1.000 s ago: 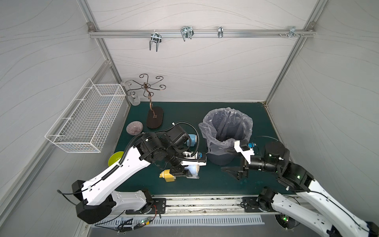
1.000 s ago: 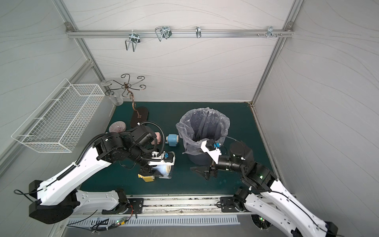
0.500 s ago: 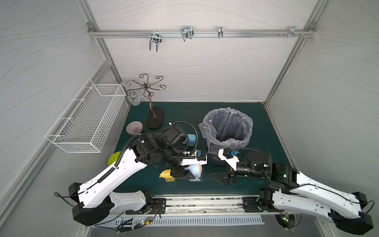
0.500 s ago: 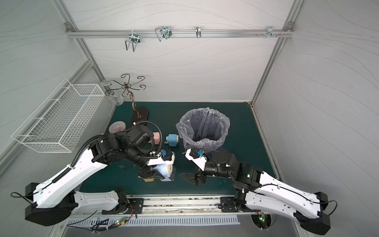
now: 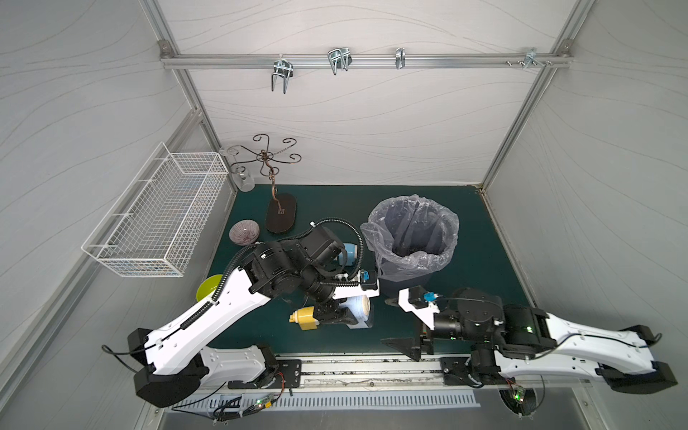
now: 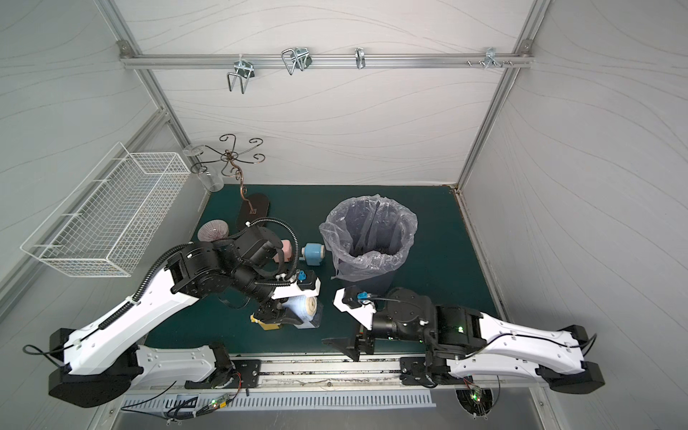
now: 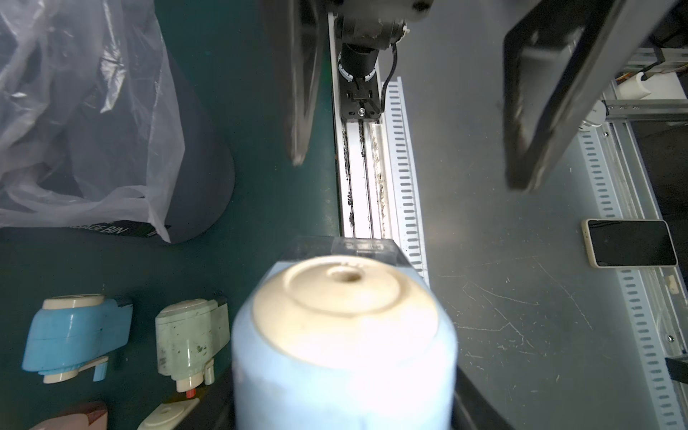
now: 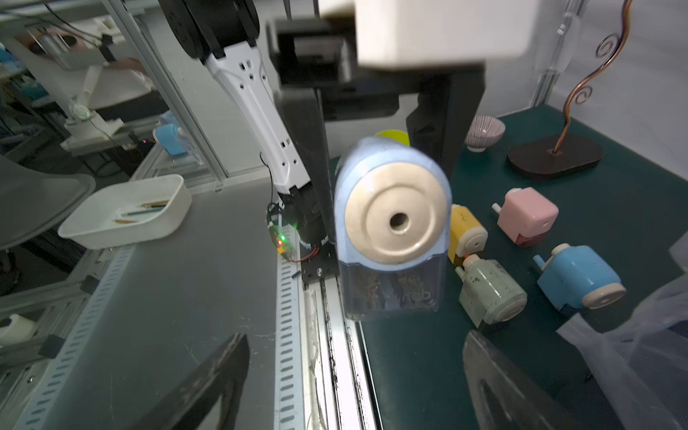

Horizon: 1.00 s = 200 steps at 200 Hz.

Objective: Take out the pencil sharpener tray and clean the shavings
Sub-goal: Open the container of the pencil sharpener.

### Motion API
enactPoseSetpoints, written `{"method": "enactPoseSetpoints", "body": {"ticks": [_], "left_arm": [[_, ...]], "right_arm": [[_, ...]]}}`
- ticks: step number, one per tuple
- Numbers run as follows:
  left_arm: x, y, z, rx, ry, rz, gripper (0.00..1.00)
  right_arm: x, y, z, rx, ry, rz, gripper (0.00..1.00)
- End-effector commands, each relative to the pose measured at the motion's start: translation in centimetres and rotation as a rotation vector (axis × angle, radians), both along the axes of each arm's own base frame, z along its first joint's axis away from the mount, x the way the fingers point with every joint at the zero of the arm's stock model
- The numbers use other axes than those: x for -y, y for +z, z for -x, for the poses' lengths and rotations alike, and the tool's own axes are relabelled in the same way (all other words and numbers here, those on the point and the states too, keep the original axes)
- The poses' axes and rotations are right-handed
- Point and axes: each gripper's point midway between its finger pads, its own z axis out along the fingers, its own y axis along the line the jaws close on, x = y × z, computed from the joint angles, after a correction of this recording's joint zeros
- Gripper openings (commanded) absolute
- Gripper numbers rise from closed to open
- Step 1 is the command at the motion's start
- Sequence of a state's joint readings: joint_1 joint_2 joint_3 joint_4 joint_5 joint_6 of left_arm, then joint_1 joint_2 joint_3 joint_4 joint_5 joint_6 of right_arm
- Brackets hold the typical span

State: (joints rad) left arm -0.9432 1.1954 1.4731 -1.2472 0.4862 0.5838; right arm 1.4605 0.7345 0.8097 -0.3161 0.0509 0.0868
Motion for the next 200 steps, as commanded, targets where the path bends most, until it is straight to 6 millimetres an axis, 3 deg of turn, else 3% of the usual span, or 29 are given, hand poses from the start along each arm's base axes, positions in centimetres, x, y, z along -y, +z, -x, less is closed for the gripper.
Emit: {"method": "enactPoseSetpoints", "body": {"ticks": [1, 100, 164, 200], "left_arm": [[0.6, 1.2, 0.2, 0.021, -0.011, 0.048, 0.00], [0.5, 1.5, 0.8, 0.032, -0.014, 0.057, 0.00], [0.3, 2.5, 1.7, 0.046, -0.017, 0.088, 0.00], [0.3, 2.7, 1.9, 0.040, -0.016, 0.100, 0.00]], "right_arm": [[-0.7, 1.3, 0.1, 0.056, 0.020, -0.072, 0.93], [-1.6, 1.5, 1.2, 0.056, 0.088, -0.116, 0.82], [-1.8, 1.7, 0.3, 0.025, 0.067, -0.149, 0.72], [-2.3, 1.5, 0.2, 0.014, 0.063, -0.144, 0.71]]}}
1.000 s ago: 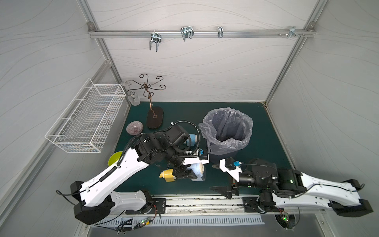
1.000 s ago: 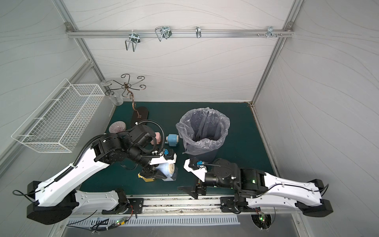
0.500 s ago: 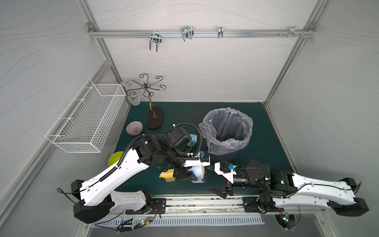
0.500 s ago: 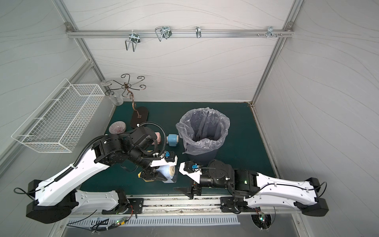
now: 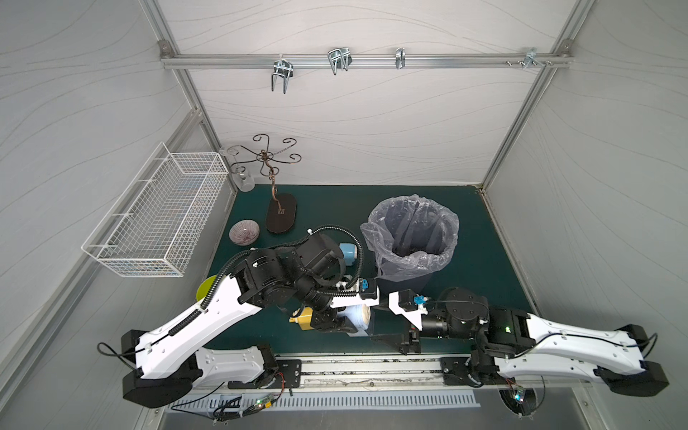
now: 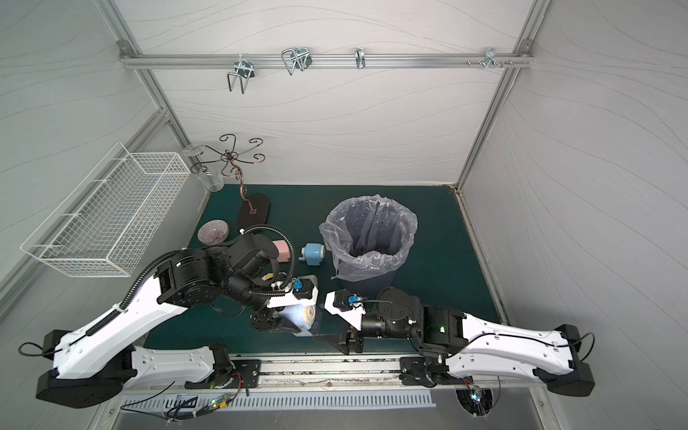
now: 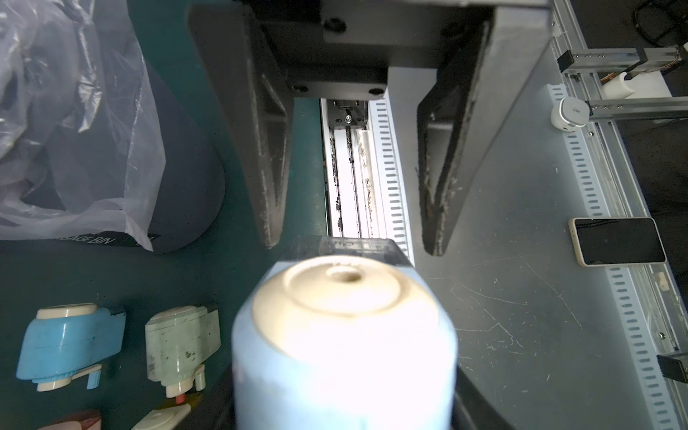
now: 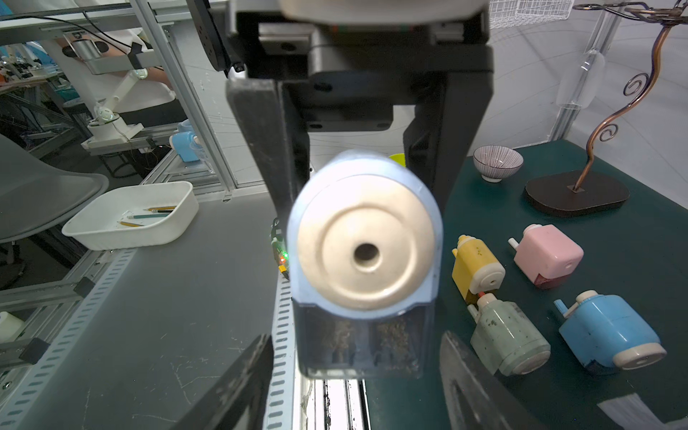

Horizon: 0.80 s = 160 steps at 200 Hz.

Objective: Take out the pencil sharpener tray and clean the shavings
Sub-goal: Open the container of the pencil sharpener.

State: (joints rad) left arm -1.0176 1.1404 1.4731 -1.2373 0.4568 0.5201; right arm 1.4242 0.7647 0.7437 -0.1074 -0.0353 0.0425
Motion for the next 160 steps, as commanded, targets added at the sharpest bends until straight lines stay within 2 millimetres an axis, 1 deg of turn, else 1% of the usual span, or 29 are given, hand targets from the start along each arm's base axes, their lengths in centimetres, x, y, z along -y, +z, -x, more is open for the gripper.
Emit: {"method": "enactPoseSetpoints", "body": {"ticks": [1, 67, 130, 160], "left_arm": [[0.50, 1.45, 0.08, 0.023, -0.006, 0.067, 0.00], [0.44, 1.14, 0.30, 0.005, 0.000, 0.064, 0.00], [0.29, 1.13, 0.35, 0.004, 0.006, 0.067, 0.00], [0.26, 1.11, 0.32, 0.006, 0.011, 0.068, 0.00]], "right_arm": [[-0.42, 0.66, 0.06, -0.022, 0.006, -0.032, 0.71], [-0.74, 0.40, -0.01, -0.028, 0.003, -0.027, 0.68], [-0.73, 0.25, -0.20, -0.032, -0.008, -0.025, 0.60], [-0.83, -0.06, -0.25, -0.039, -0.012, -0.016, 0.59]]}}
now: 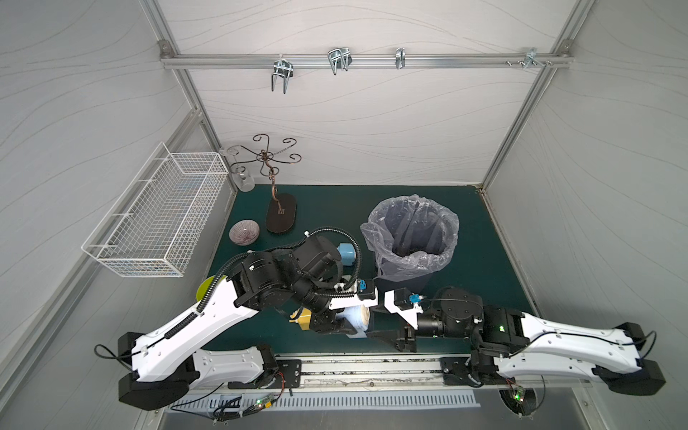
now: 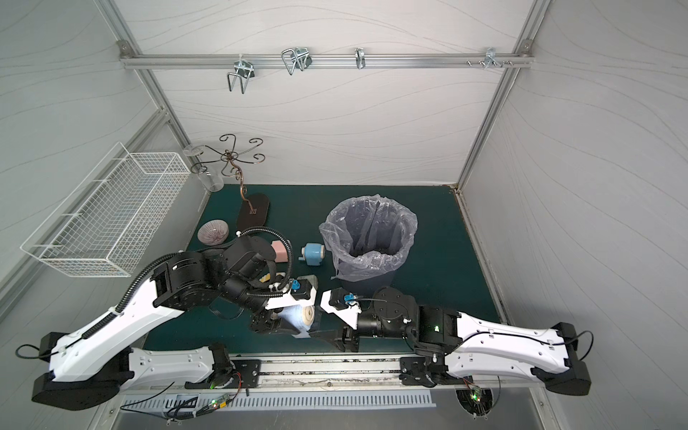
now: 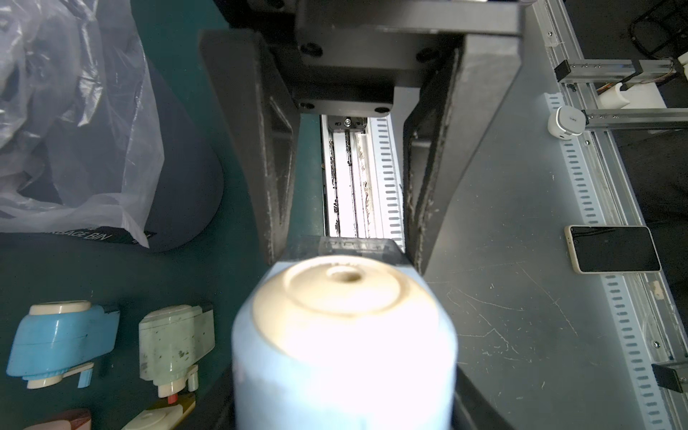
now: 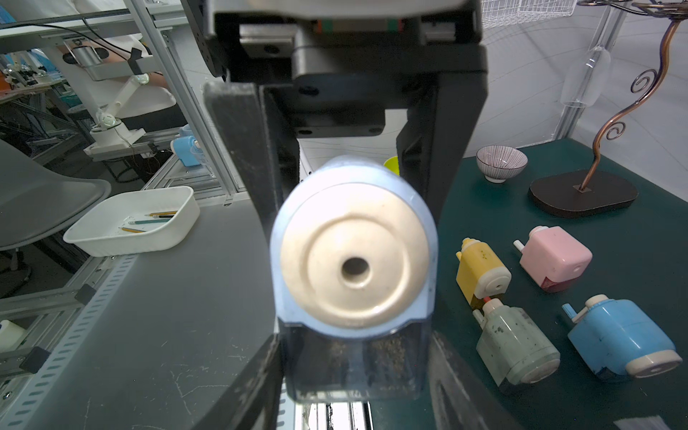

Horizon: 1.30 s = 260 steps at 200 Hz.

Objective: Take out the pencil sharpener tray and clean the shavings
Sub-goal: Open the container of the pencil sharpener.

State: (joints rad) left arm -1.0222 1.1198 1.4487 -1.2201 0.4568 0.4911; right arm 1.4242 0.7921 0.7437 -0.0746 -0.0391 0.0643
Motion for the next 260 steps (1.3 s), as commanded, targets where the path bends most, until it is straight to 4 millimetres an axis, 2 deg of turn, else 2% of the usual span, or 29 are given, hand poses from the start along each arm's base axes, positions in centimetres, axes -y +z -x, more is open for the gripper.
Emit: {"method": "enactPoseSetpoints", "body": {"ticks": [1, 74, 185, 244, 260], "left_arm": [[0.39, 1.25, 0.10, 0.018, -0.005, 0.060, 0.00], [0.60, 1.45, -0.05, 0.019, 0.006, 0.075, 0.00], [0.43, 1.00, 0.01, 0.011, 0.014, 0.065, 0.00], [0.32, 0.80, 0.08, 0.007, 0.014, 0.055, 0.00], [0.30, 0.78, 0.06, 0.008, 0.014, 0.054, 0.00]], "right_arm": [[-0.17, -0.04, -0.19, -0.019, -0.010, -0.010, 0.59], [-0.46, -0.55, -0.09, -0.042, -0.007, 0.010, 0.63], [-0.14, -0.33, -0.35, -0.046, -0.026, -0.005, 0.54], [-0.06, -0.39, -0.52, -0.077, -0.037, 0.008, 0.26], [-0.04, -0.28, -0.47, -0.080, -0.033, 0.007, 0.10]]}}
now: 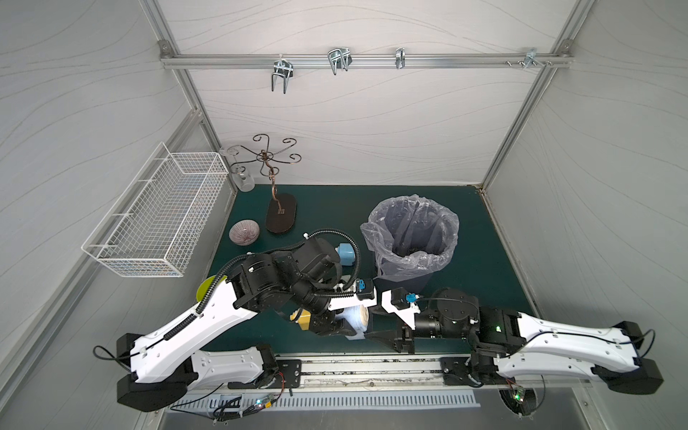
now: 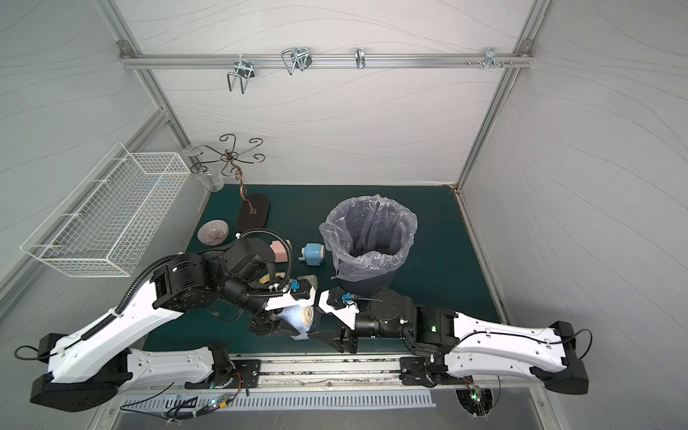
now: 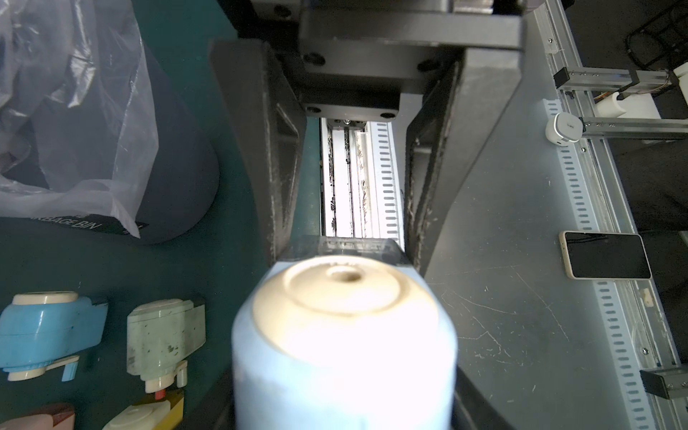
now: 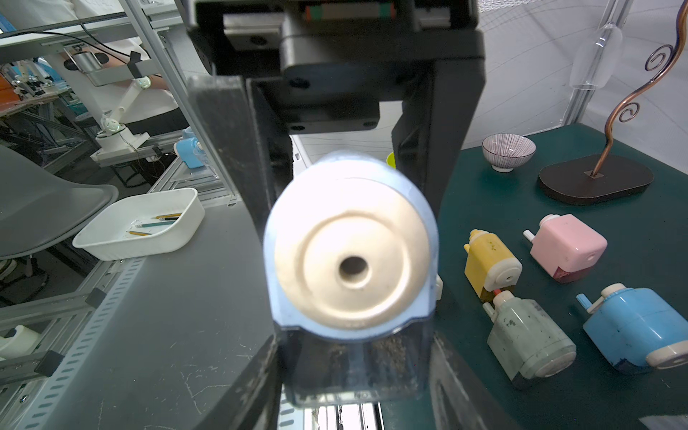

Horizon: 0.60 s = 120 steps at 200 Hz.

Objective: Take out the pencil sharpener tray and clean the shavings
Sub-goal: Open the container of the pencil sharpener.

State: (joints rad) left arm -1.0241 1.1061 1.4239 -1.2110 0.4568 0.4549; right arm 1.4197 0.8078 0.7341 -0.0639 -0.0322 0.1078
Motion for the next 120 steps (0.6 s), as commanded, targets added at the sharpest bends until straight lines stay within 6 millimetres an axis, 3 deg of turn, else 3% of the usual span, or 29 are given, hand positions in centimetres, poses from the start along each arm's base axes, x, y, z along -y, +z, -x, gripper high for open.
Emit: {"method": "enactPoseSetpoints", "body": {"ticks": [1, 9, 69, 120], "left_arm": [[0.4, 1.2, -0.1, 0.034, -0.009, 0.059, 0.00], [0.5, 1.1, -0.2, 0.036, -0.009, 0.056, 0.00], [0.2, 0.8, 0.1, 0.028, -0.012, 0.043, 0.00], [0.1, 0.2, 0.2, 0.015, -0.011, 0.025, 0.00]], "right_arm": [[0.3, 0.4, -0.2, -0.037, -0.014, -0.007, 0.09], [0.3, 0.4, -0.1, -0.038, -0.012, -0.006, 0.00], [0.6, 0.4, 0.0, -0.015, 0.001, -0.011, 0.00], [2.0, 0.9, -0.8, 0.079, -0.037, -0.031, 0.00]]}}
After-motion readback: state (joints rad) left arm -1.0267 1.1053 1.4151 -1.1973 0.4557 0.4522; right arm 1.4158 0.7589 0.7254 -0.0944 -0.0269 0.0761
